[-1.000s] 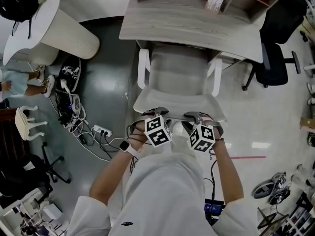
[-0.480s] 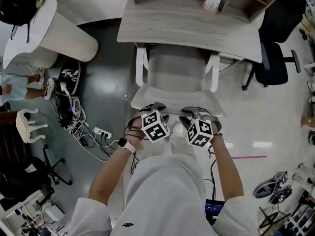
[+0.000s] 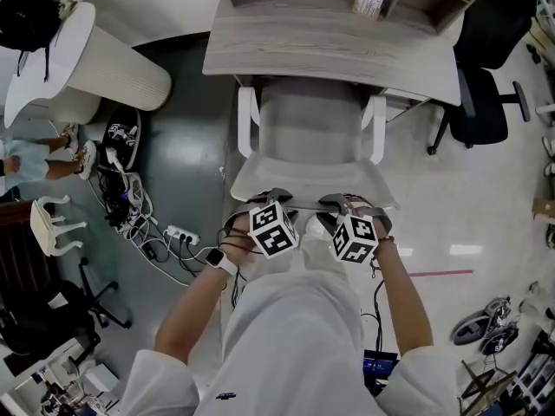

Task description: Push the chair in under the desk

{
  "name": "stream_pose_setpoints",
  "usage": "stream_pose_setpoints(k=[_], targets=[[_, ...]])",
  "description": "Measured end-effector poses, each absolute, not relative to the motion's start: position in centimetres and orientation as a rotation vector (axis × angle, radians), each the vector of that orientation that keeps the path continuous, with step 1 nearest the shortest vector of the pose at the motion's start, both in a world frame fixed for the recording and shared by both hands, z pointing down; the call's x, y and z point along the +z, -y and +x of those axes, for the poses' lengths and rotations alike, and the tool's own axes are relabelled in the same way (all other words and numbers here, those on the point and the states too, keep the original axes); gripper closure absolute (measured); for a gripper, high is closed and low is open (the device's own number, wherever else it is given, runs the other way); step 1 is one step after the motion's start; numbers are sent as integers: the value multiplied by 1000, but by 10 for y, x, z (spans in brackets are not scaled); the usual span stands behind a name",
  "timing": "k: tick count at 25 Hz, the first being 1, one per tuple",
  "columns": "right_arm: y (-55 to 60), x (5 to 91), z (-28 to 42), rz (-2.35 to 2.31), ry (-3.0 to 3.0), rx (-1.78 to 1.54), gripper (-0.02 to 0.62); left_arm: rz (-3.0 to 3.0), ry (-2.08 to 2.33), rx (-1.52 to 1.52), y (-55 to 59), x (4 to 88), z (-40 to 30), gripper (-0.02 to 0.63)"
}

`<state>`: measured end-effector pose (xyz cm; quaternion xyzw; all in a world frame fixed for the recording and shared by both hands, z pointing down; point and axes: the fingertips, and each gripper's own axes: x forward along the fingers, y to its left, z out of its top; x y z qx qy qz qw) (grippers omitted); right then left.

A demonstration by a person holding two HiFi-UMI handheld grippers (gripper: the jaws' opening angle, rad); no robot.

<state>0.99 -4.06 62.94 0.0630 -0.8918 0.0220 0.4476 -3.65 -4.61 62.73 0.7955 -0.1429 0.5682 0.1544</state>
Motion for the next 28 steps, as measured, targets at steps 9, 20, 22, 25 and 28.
stream_pose_setpoints(k=[9, 20, 22, 25, 28], targets=[[40, 630, 17, 189, 2181, 48, 479, 2292, 427, 1627, 44, 629, -29, 457], [41, 631, 33, 245, 2149, 5, 474, 2270, 438, 1602, 40, 628, -15, 465], [40, 632, 36, 248, 2145, 9, 474, 2265, 437, 1598, 38, 629, -12, 465], [36, 633, 42, 250, 2143, 11, 472, 2258, 435, 1586, 34, 630, -6, 465], [38, 632, 52, 247, 2134, 19, 469, 2254, 440, 1569, 35, 630, 2, 466]])
